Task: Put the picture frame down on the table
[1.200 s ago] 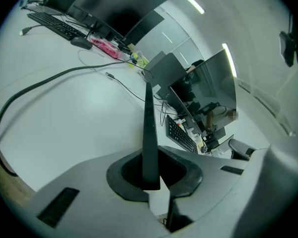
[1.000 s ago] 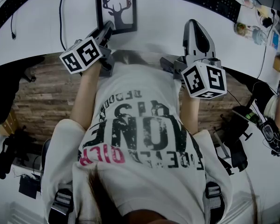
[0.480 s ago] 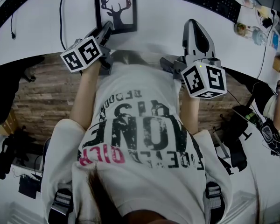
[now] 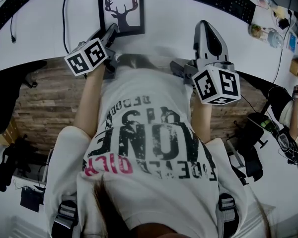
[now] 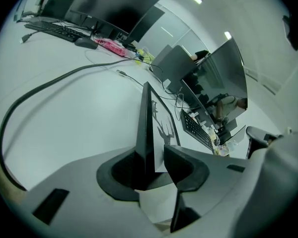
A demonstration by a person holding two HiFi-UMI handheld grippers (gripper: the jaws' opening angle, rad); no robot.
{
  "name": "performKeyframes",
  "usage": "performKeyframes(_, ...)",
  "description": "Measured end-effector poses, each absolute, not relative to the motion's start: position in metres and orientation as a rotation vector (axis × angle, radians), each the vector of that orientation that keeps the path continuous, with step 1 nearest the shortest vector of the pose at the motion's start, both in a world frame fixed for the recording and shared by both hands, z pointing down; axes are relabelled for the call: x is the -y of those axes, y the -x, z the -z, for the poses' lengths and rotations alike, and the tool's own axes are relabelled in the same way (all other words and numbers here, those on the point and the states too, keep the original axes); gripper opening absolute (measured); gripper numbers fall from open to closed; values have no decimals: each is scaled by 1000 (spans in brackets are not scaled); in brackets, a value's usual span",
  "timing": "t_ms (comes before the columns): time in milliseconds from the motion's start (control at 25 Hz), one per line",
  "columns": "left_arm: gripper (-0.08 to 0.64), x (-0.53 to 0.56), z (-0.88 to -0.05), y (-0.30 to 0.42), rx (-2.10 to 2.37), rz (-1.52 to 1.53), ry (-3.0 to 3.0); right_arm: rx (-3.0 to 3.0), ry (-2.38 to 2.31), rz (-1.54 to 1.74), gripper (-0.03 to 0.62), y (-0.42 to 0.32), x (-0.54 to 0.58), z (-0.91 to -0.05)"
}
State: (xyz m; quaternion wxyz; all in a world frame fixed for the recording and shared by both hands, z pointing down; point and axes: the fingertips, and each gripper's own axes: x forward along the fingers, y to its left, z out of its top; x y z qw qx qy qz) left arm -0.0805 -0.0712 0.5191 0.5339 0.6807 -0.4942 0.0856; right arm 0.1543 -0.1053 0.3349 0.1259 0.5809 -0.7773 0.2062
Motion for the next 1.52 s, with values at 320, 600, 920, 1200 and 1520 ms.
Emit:
performKeyframes(320,172,73,-523,84,1222,-294,-1665,2259,-1697,-604,0,-157,107,-335)
performKeyframes(600,189,73,-524,87,1264,-355,-1686,2258,-1696,-608,0,-157,106,-335)
performKeyframes(920,207,71,-530,93,1332,-464,-1720,2259,-1698,-604,0,-156,104,-335)
performKeyframes(1200,209,72,-531,91,1346,-493,-1729,2259,-1696,-606,0,-156,104,-334)
performKeyframes(1520,210,72,-531,91,1357,-526,-1745,2262,-1692,-605,0,-153,103,-334)
